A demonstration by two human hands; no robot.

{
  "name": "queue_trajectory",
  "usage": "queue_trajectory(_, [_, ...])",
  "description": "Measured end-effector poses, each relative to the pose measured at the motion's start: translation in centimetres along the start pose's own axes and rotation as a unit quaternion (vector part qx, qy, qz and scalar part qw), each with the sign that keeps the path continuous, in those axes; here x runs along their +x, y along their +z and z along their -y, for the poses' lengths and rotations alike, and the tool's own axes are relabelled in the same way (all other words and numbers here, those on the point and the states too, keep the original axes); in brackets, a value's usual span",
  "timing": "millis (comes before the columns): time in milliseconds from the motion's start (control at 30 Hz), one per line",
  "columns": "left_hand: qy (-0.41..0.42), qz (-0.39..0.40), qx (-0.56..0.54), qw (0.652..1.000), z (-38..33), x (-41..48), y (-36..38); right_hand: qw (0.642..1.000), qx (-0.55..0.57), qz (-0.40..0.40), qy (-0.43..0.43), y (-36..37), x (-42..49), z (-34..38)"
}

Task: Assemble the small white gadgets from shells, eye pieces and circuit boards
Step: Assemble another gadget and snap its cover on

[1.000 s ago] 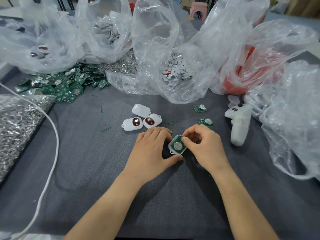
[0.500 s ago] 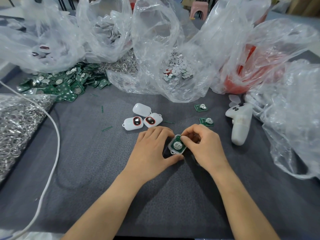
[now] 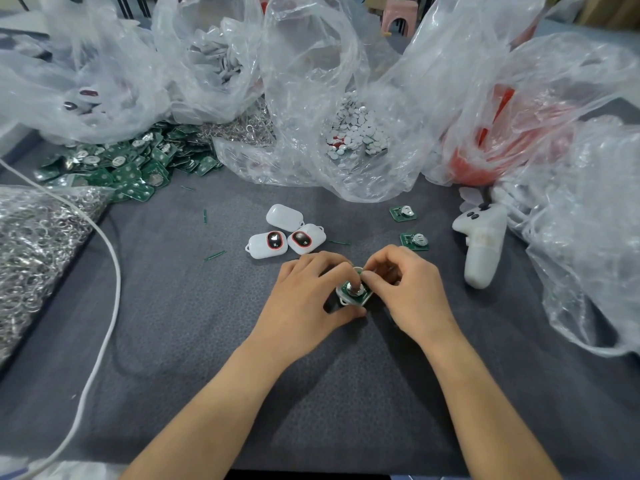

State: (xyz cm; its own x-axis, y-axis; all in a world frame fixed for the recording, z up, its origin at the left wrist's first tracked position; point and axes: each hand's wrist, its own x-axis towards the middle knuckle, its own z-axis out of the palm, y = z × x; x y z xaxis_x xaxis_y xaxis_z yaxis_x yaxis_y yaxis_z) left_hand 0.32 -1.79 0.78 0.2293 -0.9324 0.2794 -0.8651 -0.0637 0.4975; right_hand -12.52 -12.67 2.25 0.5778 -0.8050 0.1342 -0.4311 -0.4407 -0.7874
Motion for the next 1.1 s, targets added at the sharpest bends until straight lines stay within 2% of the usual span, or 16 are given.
queue_trajectory(700, [-0.031,-0.058,-0.02,0.998,-1.1,0.1,0.0,0.999,0.024,0.023,0.041,-0.5,0.0,0.1])
queue_trajectory(833, [-0.042,-0.064,-0.014,0.997,-1.3,0.2,-0.1,0.999,-0.012,0.012,0.037,-0.2,0.3,0.3])
queue_trajectory(933, [-0.037,-0.065,-0.007,0.997,-1.4,0.4,0.0,0.997,-0.04,0.039,0.05,-0.4,1.0,0.7])
queue_trajectory(1100, [-0.03,-0.069,-0.023,0.997,-1.4,0.4,0.4,0.986,-0.071,0.127,0.08,-0.7,2.7,1.5])
